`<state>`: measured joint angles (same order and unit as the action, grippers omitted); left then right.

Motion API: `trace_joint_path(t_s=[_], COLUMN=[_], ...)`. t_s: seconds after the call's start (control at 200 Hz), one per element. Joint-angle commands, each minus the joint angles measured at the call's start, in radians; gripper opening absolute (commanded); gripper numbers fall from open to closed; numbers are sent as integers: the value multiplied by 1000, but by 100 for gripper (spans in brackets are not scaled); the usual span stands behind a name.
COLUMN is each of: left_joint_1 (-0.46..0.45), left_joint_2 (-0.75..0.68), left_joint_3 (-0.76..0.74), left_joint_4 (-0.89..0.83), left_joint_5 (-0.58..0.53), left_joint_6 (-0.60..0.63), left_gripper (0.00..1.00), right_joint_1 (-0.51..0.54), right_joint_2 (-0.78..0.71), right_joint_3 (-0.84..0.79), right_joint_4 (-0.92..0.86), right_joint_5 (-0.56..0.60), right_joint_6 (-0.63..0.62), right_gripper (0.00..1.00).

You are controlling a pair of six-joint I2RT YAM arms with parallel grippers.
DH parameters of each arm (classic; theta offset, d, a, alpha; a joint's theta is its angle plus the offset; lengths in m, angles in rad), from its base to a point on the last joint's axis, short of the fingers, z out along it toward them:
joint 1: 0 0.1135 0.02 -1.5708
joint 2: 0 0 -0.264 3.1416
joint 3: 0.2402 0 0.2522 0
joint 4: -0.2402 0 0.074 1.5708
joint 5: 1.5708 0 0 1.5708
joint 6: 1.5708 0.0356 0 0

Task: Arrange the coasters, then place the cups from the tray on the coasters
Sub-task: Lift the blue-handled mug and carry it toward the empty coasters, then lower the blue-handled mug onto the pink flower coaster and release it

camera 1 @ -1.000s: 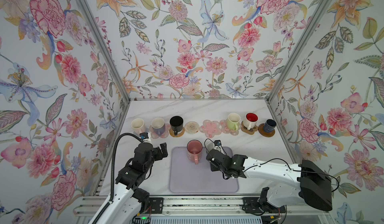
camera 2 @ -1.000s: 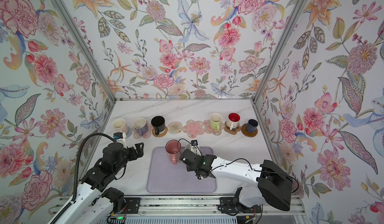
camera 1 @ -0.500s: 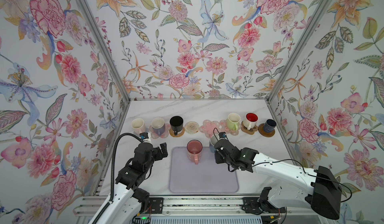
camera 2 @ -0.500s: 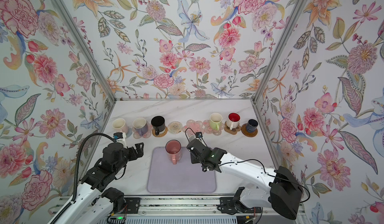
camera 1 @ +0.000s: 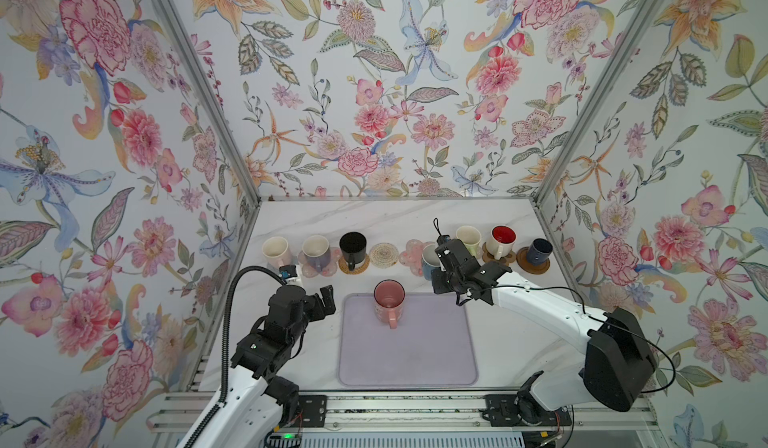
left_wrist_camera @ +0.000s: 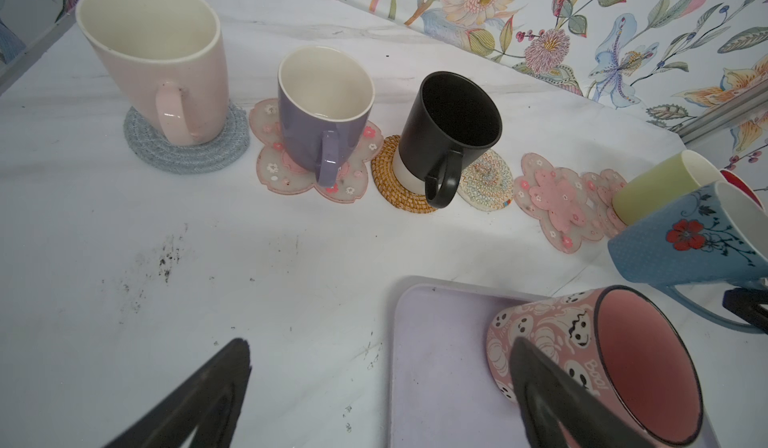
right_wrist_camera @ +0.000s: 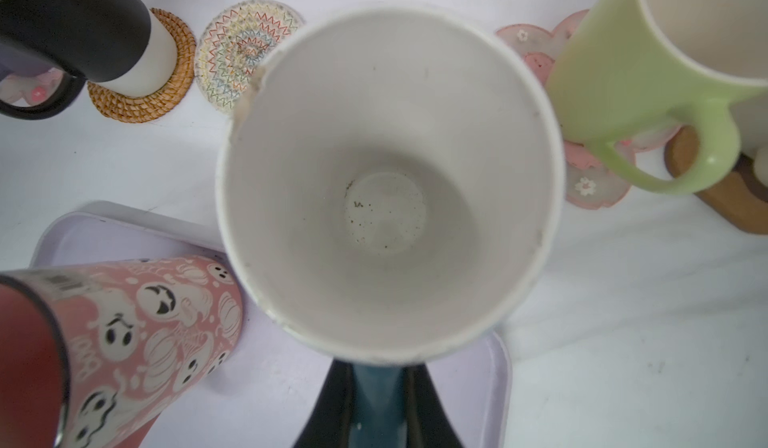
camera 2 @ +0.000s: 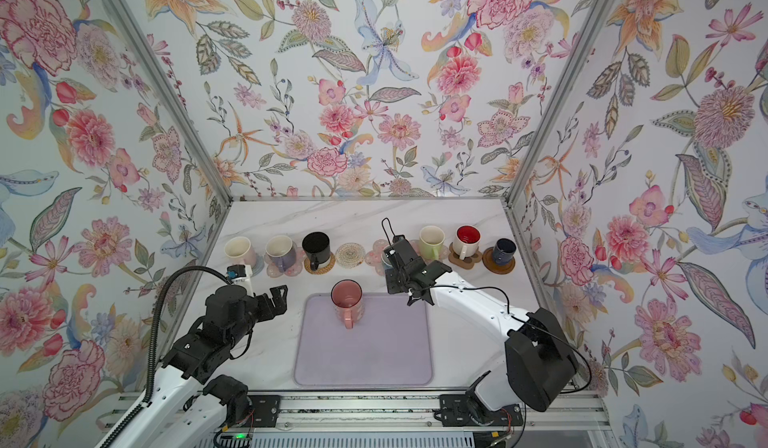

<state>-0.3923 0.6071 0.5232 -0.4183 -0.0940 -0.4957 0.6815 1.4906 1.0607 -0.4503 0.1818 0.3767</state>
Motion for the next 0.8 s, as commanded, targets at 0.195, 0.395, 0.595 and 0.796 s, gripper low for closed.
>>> trace_joint_path(t_s=[0.195, 0.395, 0.595, 0.796], left_joint_1=[7, 7, 8, 7], left_joint_2=[-10, -3, -3, 4], left_joint_3=[-17, -16, -17, -15], left_joint_4=[-1, 0, 1, -1], left_joint_5=[-24, -25, -24, -26], left_joint_6=[-4, -3, -3, -1], left_gripper=[99, 99, 99, 99], right_joint_1=[-60, -86, -110, -117], right_joint_2=[128, 187, 228, 248], right_joint_3=[134, 165, 168, 167], right_joint_4=[123, 169, 219, 248], right_joint_5=[-39, -54, -76, -81], right_joint_6=[-121, -141, -142, -150], right_gripper=[0, 0, 0, 0])
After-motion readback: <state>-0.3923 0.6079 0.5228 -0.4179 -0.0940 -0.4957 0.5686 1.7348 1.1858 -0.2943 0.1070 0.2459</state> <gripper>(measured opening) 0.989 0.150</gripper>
